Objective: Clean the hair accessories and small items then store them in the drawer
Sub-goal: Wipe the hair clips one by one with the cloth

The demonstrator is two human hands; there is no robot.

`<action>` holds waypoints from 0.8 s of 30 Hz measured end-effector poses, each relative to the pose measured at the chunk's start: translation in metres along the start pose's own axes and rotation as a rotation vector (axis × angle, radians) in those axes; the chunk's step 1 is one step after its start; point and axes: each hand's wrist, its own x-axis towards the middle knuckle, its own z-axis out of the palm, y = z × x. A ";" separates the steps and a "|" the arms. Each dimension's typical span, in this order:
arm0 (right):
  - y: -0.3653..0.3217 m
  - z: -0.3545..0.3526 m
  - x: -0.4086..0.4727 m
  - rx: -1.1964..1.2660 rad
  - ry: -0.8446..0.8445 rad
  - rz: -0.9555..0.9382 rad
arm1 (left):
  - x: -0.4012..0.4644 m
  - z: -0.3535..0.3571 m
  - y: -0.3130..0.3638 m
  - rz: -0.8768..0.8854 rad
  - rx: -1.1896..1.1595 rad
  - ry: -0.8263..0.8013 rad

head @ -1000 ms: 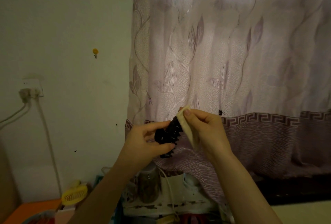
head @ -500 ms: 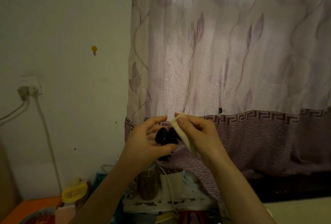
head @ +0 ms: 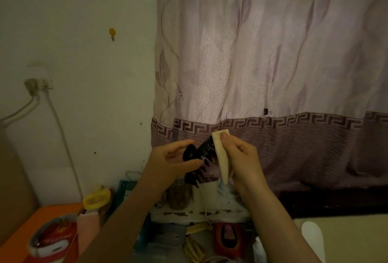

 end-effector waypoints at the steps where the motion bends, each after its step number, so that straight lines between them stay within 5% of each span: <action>1: 0.004 0.000 -0.002 -0.006 0.008 0.019 | -0.003 0.000 -0.005 -0.022 -0.018 0.001; 15: 0.093 0.007 -0.041 -0.028 0.013 0.192 | -0.057 -0.003 -0.090 -0.407 -0.309 0.107; 24: 0.186 0.014 -0.094 -0.200 -0.043 0.471 | -0.133 -0.015 -0.184 -0.708 -0.509 0.330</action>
